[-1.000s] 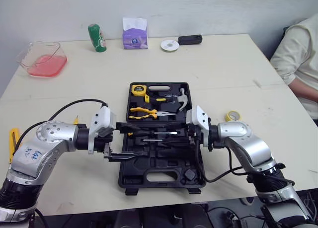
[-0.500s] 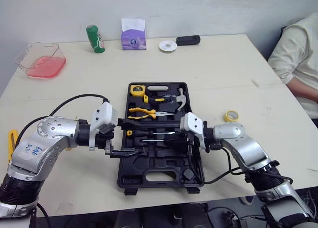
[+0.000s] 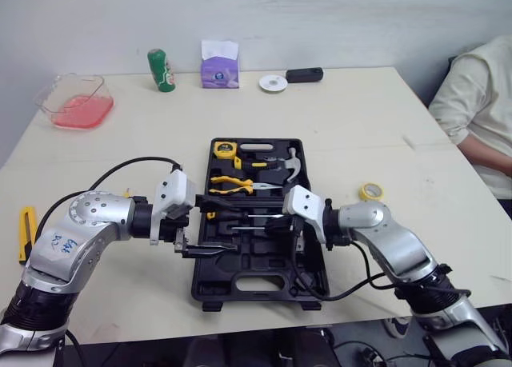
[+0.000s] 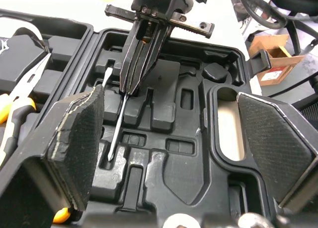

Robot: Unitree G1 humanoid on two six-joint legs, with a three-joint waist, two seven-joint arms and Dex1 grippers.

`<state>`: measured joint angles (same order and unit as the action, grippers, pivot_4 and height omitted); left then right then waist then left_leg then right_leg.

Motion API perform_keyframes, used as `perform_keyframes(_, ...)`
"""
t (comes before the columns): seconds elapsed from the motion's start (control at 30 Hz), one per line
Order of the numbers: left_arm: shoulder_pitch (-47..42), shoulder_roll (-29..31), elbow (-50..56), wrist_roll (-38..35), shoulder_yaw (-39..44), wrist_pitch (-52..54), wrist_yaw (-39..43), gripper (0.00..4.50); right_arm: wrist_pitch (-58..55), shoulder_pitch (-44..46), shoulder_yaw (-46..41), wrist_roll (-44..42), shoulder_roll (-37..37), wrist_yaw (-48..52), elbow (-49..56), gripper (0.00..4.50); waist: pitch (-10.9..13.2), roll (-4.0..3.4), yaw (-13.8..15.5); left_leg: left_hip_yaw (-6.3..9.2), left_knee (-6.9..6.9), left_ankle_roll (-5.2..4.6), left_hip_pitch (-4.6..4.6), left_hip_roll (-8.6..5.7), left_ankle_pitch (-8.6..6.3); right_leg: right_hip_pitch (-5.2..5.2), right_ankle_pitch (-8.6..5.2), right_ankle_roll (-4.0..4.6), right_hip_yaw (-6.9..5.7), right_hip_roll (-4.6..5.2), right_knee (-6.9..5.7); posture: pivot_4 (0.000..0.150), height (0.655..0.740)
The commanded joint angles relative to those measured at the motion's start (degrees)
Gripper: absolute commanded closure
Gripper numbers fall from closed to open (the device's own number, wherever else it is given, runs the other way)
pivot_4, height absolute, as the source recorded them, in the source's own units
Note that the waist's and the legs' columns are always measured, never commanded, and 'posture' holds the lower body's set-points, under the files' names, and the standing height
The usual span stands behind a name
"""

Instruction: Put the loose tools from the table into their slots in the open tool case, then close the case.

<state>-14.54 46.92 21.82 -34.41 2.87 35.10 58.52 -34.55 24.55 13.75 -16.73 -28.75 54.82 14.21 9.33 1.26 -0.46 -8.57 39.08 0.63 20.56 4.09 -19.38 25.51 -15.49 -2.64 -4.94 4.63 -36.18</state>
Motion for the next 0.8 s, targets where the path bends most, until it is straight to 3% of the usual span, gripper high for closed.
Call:
perform_keyframes(0.03,5.9,-1.7,3.1,-8.4,10.1,5.8,-4.7,0.0,-6.0,-0.5,-10.8,-9.6,-4.0,1.4,7.9,3.65,0.1,-0.14,-0.2,-0.01,0.01,0.01,0.09,0.03,0.03,0.1,0.01,-0.01,0.03,0.01,0.01,0.15,0.7244)
perform_keyframes(0.1,9.6,-3.0,4.7,-13.1,15.4,9.2,-8.1,0.0,-6.9,-2.2,-14.6,-12.4,-7.5,3.0,9.3,2.59,0.2,-0.06,-0.1,0.02,0.03,0.03,0.1,0.16,0.02,0.1,-0.01,0.02,-0.01,0.01,0.09,0.15,0.7244)
perform_keyframes(0.3,30.1,-7.2,4.5,-13.9,39.3,9.2,-14.1,0.0,-5.4,-12.5,-29.8,-13.2,-23.0,9.5,2.0,0.04,0.2,0.0,0.0,0.03,-0.03,-0.2,0.0,0.28,-0.31,0.02,-0.08,0.14,-0.05,-0.03,0.23,0.15,0.7244)
perform_keyframes(0.53,47.5,-11.4,-7.3,-10.7,57.9,2.7,-13.6,0.0,3.0,-17.2,-38.1,-9.2,-31.3,11.3,-14.4,0.04,0.3,0.16,0.0,0.02,-0.03,-0.13,-0.15,0.12,-0.45,-0.01,-0.31,0.53,-0.07,-0.13,0.34,0.15,0.7244)
perform_keyframes(0.8,52.1,-10.8,-18.4,-4.2,60.3,-7.4,-11.9,0.0,10.9,-13.2,-38.0,-5.5,-34.3,11.5,-28.3,0.04,0.4,0.09,0.2,-0.03,-0.06,-0.13,-0.11,0.39,-0.55,0.02,-0.72,1.25,-0.01,-0.13,0.55,0.15,0.7244)
